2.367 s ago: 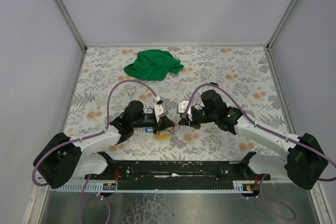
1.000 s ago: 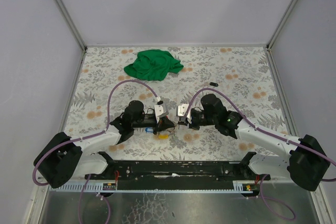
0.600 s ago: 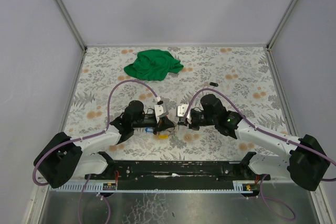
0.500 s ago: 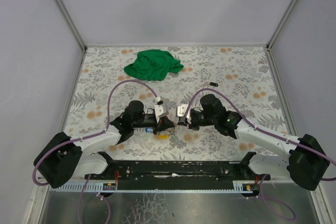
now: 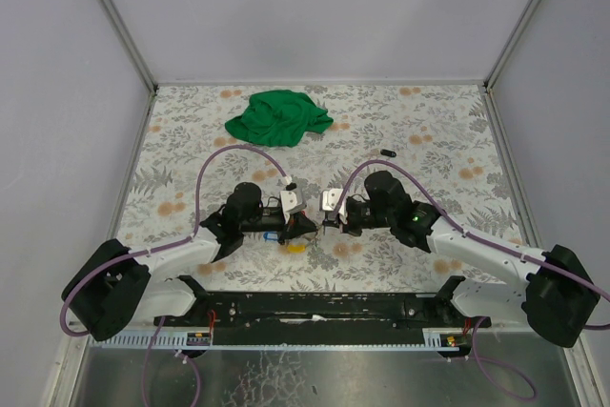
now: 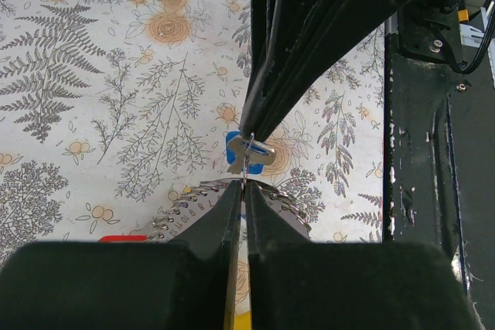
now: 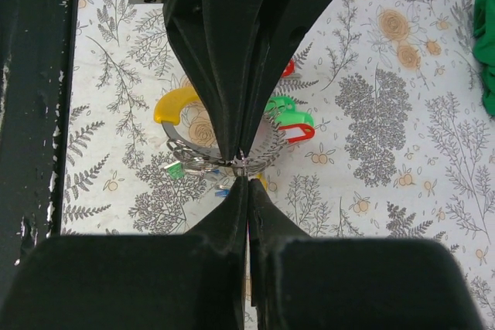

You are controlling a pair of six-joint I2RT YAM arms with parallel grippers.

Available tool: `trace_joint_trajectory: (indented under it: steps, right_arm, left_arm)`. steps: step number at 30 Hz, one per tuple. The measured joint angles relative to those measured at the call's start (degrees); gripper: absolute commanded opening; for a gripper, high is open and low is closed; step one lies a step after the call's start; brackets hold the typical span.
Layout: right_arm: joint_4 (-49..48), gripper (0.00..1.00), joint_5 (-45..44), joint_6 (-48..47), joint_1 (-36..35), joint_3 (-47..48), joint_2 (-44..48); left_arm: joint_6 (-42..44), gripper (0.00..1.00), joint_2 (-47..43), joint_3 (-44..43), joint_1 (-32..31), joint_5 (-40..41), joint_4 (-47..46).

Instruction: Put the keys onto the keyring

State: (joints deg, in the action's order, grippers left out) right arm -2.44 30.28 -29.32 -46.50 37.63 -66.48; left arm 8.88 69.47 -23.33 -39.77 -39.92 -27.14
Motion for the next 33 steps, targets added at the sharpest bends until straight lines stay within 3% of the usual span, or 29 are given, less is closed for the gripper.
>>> trace_joint_trajectory:
  steps: [33]
  right_arm:
    - [-0.4,0.0,-0.3,0.4,0.0,0.0,-1.0]
  left_arm:
    - [0.0,0.0,0.3,0.0,0.0,0.0,0.0]
